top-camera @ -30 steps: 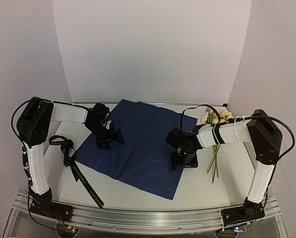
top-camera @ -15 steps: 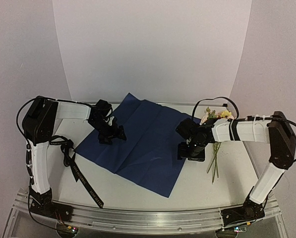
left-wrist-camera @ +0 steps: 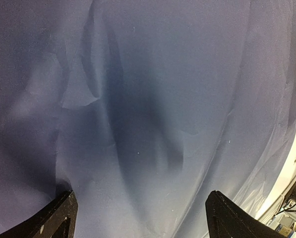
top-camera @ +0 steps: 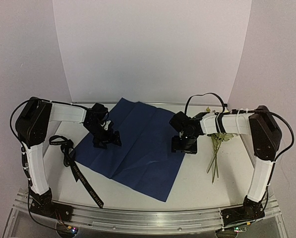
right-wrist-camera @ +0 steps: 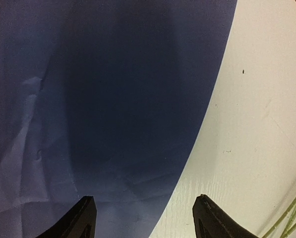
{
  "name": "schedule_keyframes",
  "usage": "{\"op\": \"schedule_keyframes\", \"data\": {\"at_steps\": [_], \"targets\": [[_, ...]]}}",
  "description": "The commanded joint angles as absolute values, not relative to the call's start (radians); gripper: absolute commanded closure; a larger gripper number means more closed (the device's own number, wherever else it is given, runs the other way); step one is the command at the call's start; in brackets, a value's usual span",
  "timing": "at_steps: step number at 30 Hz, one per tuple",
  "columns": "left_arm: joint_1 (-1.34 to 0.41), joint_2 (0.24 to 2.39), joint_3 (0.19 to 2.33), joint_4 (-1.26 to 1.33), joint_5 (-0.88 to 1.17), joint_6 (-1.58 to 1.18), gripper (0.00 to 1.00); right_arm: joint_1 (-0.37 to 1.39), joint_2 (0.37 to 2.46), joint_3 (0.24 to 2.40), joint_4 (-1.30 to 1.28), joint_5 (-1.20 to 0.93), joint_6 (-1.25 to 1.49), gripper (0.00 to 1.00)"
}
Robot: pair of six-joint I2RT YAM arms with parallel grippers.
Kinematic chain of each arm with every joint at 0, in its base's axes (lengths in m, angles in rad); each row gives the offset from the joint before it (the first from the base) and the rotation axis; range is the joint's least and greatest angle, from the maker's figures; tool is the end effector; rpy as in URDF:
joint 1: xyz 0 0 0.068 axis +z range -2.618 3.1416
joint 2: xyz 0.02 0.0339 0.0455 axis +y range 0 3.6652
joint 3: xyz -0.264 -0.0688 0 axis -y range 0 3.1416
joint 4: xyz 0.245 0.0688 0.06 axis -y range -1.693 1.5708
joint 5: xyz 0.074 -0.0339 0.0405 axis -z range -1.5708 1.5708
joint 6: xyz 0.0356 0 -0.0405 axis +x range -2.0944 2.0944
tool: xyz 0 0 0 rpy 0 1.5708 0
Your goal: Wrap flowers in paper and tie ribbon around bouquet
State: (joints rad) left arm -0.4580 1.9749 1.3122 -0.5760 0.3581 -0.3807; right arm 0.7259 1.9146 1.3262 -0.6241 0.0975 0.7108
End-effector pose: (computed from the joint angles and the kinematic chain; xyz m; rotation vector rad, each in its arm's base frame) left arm 0.3433 -0.1831 0.1513 0.2005 2.9022 -0.6791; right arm 0.2898 0.2526 0.1735 0.0036 2.7994 0.2308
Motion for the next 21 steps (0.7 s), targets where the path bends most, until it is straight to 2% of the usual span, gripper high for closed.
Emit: {"op": "schedule_keyframes", "data": {"at_steps": [1, 8, 21], "targets": [[-0.454, 1.944, 1.291, -0.62, 0.332, -0.353, 0.07, 0.686, 1.874, 1.258, -0.535, 0.032, 0.759, 0.31], [-0.454, 1.938, 1.285, -0.627, 0.335, -0.348, 0.07, 0.695, 1.879, 1.262, -0.527, 0.088, 0.766, 0.33], [-0.455, 1.944, 1.32, -0.649, 0.335, -0.341, 0.07, 0.722, 2.107, 1.571, -0.644, 0.202, 0.649, 0.38]]}}
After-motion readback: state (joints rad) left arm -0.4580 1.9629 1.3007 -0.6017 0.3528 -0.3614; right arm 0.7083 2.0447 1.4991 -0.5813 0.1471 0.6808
